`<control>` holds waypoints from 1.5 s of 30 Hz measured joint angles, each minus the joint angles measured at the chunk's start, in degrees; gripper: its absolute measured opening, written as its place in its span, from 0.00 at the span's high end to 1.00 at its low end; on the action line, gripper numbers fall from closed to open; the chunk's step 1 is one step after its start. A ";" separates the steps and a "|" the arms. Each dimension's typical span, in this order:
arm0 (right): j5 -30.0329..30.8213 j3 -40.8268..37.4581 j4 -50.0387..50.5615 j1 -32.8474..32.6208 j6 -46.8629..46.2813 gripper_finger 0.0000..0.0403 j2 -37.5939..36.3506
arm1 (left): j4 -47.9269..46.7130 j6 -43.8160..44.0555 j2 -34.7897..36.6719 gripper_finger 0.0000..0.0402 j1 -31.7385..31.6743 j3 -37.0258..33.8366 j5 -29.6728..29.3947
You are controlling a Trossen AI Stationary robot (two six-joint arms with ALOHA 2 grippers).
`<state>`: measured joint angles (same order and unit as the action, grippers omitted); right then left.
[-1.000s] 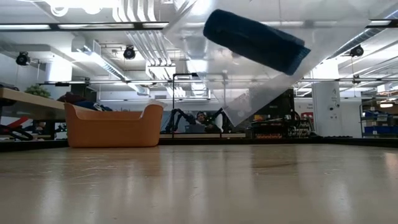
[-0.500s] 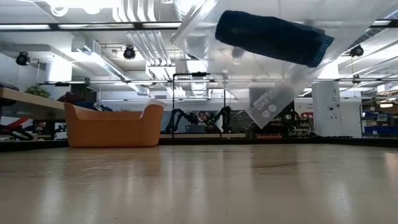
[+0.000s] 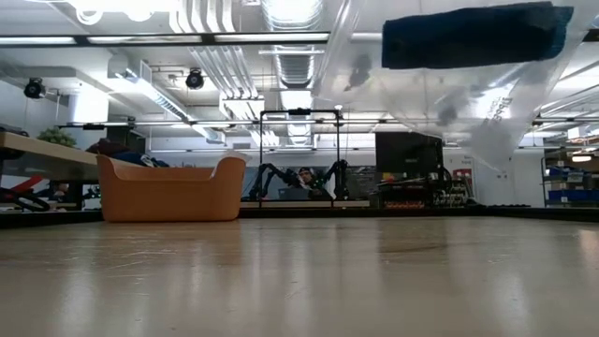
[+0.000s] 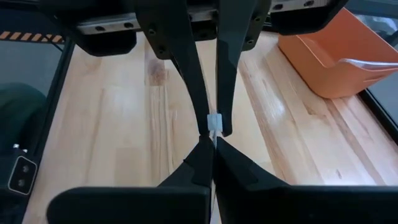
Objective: Roll bandage
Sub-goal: Close the transparent zip bag
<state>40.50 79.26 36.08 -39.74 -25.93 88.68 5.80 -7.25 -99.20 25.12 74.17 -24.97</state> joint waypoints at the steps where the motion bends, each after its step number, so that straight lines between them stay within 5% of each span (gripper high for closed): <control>1: -0.01 0.00 0.00 -0.01 0.00 1.00 -0.16 | -0.04 0.00 0.00 0.98 0.02 0.00 0.00; 33: 8.97 0.00 -2.70 -3.69 5.02 1.00 -5.12 | -1.77 0.04 0.00 0.98 0.07 -0.07 -0.11; 45: 10.20 0.50 -12.52 -4.20 16.52 1.00 -7.05 | -1.91 0.26 -0.02 0.98 0.07 -0.07 0.07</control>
<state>50.70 79.77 23.56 -43.94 -9.41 81.62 3.90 -6.98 -99.22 25.19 74.11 -24.90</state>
